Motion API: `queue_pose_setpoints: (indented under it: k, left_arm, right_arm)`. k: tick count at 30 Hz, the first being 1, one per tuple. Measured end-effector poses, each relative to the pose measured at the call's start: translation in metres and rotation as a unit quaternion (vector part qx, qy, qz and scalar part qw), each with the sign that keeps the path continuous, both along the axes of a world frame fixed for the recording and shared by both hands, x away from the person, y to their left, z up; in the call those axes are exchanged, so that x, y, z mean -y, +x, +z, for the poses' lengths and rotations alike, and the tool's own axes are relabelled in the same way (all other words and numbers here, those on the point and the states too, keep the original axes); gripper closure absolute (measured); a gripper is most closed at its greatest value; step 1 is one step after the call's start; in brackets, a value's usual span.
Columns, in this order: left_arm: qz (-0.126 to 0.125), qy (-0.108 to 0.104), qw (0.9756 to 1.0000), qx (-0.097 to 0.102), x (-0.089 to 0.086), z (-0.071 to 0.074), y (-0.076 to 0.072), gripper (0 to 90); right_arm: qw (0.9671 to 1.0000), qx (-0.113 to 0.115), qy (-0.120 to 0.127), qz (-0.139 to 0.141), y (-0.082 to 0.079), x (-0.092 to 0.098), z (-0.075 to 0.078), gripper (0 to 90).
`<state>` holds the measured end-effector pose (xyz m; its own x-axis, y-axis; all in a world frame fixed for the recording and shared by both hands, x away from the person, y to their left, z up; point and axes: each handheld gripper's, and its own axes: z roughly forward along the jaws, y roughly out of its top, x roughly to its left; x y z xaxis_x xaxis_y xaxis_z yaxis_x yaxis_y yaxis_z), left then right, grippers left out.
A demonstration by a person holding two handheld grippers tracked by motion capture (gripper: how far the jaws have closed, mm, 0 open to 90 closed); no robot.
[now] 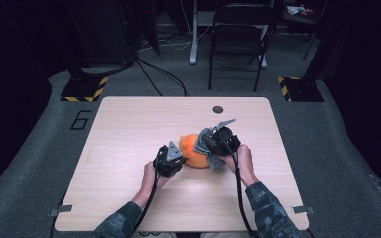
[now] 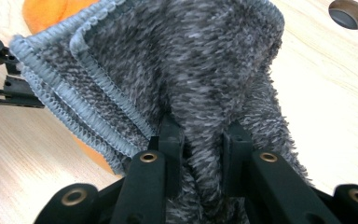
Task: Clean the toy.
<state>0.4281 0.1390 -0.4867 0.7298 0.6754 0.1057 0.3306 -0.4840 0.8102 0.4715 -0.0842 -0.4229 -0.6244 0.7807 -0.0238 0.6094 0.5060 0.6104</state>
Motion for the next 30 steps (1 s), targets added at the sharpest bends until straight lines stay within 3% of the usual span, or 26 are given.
queue_pose_setpoints:
  k: [4, 6, 10, 16, 20, 26, 28, 30]
  left_arm:
    - [-0.003, -0.011, 0.9999, -0.011, -0.002, 0.003, 0.001, 82.9]
    - [-0.006, -0.027, 0.9992, -0.03, -0.005, 0.005, 0.003, 83.2]
    - [-0.008, -0.053, 0.9975, -0.045, -0.008, 0.009, 0.004, 83.3]
    - [-0.009, -0.052, 0.9975, -0.047, -0.007, 0.021, -0.001, 83.9]
    - [-0.009, -0.057, 0.9966, -0.059, -0.007, 0.026, -0.003, 83.9]
    - [-0.017, -0.062, 0.996, -0.062, -0.003, 0.031, -0.006, 83.8]
    - [-0.017, -0.063, 0.996, -0.061, -0.003, 0.03, -0.006, 83.8]
    - [-0.015, -0.061, 0.9957, -0.068, -0.004, 0.029, -0.005, 83.7]
  right_arm:
    - [1.0, 0.002, 0.004, -0.003, 0.0, 0.002, 0.002, 74.3]
    - [1.0, 0.003, 0.005, -0.003, -0.001, 0.003, 0.003, 74.3]
    - [0.9999, 0.004, 0.011, -0.006, -0.001, 0.006, 0.005, 74.3]
    - [0.9998, 0.007, 0.018, -0.01, -0.002, 0.009, 0.012, 74.2]
    - [0.9992, 0.025, 0.03, -0.008, -0.008, 0.01, 0.026, 74.1]
    - [0.9978, 0.054, 0.029, 0.025, -0.025, -0.012, 0.04, 74.0]
    - [0.9976, 0.056, 0.023, 0.034, -0.029, -0.023, 0.038, 73.9]
    - [0.9967, 0.069, 0.0, 0.043, -0.028, -0.031, 0.031, 73.9]
